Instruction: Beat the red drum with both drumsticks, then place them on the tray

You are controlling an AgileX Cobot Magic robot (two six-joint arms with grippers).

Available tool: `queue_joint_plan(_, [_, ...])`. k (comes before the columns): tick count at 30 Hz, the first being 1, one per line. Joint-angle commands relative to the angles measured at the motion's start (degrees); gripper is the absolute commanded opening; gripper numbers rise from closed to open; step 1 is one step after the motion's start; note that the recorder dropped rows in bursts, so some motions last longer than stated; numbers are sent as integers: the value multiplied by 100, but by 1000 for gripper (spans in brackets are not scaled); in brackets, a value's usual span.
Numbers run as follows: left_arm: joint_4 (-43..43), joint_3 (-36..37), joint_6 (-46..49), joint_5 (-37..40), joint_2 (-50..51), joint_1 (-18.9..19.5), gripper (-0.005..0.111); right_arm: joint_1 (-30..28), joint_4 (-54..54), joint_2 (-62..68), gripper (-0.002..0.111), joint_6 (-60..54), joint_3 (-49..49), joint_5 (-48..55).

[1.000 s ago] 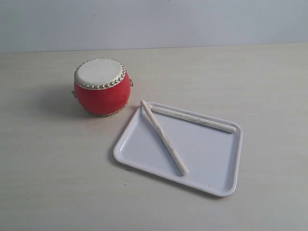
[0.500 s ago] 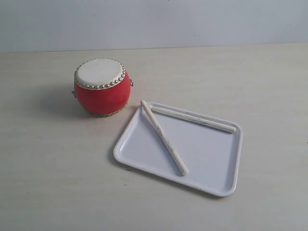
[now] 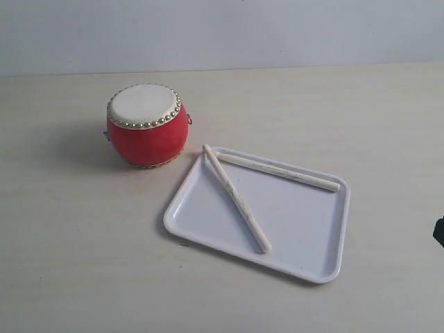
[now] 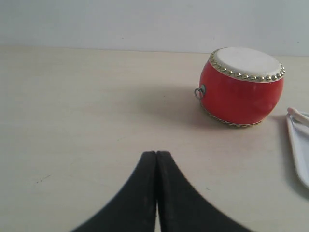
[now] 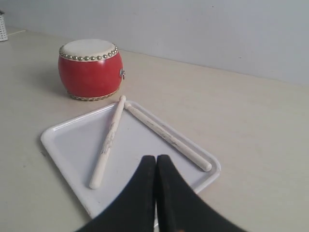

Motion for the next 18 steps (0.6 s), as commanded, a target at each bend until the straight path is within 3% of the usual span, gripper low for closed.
queue_joint_plan(1, [-24,22,-18,-36,-29,18,0,1,4,-29,0,15,25,-20])
queue_joint_plan(12, [-24,22,-18,-36,-29,18,0,-13,145,-362,0,3,25,15])
queue_joint_plan(18, [-24,22,-18,-36,-29,18,0,-363,145,-362,0,-8,25,26])
